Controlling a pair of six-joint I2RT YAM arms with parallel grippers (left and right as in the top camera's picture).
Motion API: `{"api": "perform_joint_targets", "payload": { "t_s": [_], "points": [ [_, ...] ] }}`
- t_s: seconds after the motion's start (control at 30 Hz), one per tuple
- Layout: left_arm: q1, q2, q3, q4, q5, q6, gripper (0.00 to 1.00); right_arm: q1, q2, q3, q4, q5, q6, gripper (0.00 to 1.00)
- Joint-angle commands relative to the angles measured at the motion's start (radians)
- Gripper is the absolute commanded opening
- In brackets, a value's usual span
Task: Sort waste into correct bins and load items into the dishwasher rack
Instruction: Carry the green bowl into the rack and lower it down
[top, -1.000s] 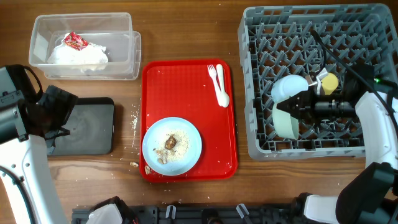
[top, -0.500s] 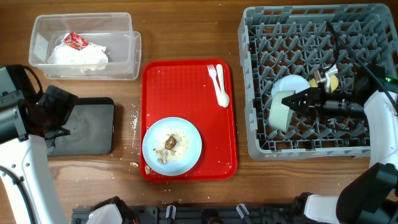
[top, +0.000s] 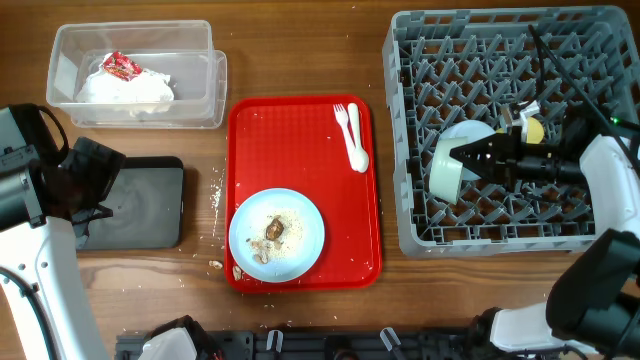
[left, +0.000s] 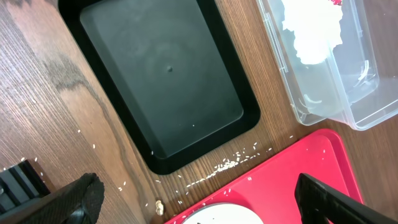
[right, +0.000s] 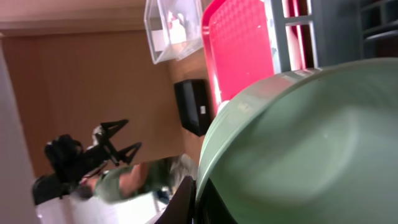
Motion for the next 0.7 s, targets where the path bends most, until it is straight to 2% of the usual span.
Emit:
{"api": "perform_joint_targets", "payload": {
  "t_s": [0.0, 0.23, 0.37, 0.67],
  "points": [
    [0.007, -0.007, 0.0, 0.0, -0.003, -0.013, 1.0, -0.005, 0.029, -0.005, -0.018, 0.088, -0.03, 0.04],
    [0.007, -0.007, 0.0, 0.0, -0.003, -0.013, 1.0, -0.057, -0.027, -0.005, -0.089, 0.221, -0.027, 0.06],
    [0.007, -0.007, 0.0, 0.0, -0.003, -0.013, 1.0, -0.1, -0.044, -0.005, -0.125, 0.328, -0.038, 0.12],
    [0.007, -0.007, 0.0, 0.0, -0.003, -0.013, 1.0, -0.16, -0.044, 0.028, -0.174, 0.417, -0.055, 0.16]
  ]
}}
